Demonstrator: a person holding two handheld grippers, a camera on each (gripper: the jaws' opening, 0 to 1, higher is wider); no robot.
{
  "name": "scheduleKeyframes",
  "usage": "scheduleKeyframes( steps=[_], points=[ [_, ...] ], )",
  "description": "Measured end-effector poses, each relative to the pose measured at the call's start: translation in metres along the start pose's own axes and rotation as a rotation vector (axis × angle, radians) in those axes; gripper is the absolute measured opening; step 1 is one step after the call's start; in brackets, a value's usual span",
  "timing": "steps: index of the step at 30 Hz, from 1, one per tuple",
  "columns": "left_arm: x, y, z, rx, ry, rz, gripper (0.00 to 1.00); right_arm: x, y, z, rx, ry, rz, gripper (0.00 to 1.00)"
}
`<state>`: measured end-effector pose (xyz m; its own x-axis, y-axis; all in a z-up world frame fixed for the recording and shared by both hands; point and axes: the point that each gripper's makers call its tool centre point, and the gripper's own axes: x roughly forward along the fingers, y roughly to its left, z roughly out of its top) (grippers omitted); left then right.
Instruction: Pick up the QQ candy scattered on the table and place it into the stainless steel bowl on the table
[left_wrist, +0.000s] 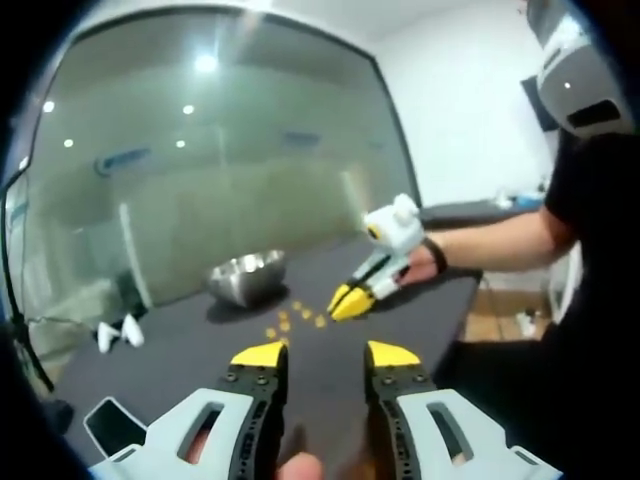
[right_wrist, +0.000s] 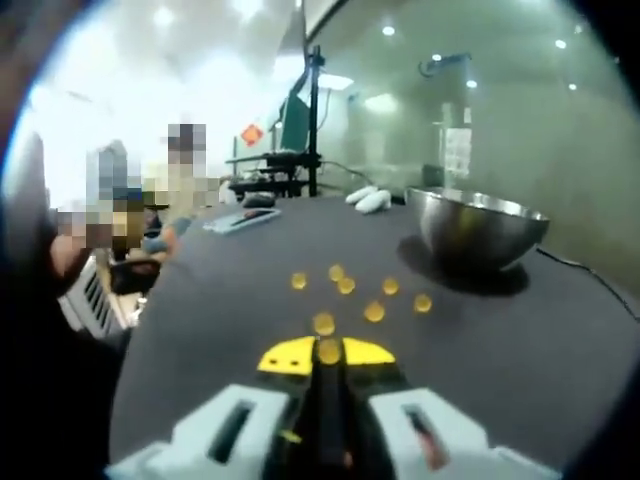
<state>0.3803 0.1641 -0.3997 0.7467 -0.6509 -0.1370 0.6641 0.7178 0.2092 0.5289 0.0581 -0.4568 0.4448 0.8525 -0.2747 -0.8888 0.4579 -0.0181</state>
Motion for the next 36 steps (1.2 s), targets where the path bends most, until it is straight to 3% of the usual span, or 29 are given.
scheduleKeyframes(
  steps=[8, 19, 22, 30, 36],
  points=[
    [-0.003, 0.002, 0.001, -0.018, -0.002, 0.004, 0.32, -0.011, -0.025, 0.038, -0.05, -0.06, -0.087, 0.09],
    [-0.008, 0.0, 0.004, -0.002, -0.005, 0.003, 0.32, 0.003, -0.057, 0.097, -0.082, -0.124, -0.18, 0.09],
    [-0.011, 0.001, 0.006, 0.002, -0.003, 0.007, 0.32, 0.011, -0.062, 0.12, -0.153, -0.2, -0.157, 0.09],
    [-0.022, 0.004, 0.009, -0.006, -0.001, 0.016, 0.32, 0.038, -0.098, 0.137, -0.114, -0.192, -0.2, 0.09],
    [-0.025, 0.003, 0.009, 0.01, 0.007, 0.033, 0.32, 0.053, -0.106, 0.14, -0.109, -0.17, -0.207, 0.09]
  ],
)
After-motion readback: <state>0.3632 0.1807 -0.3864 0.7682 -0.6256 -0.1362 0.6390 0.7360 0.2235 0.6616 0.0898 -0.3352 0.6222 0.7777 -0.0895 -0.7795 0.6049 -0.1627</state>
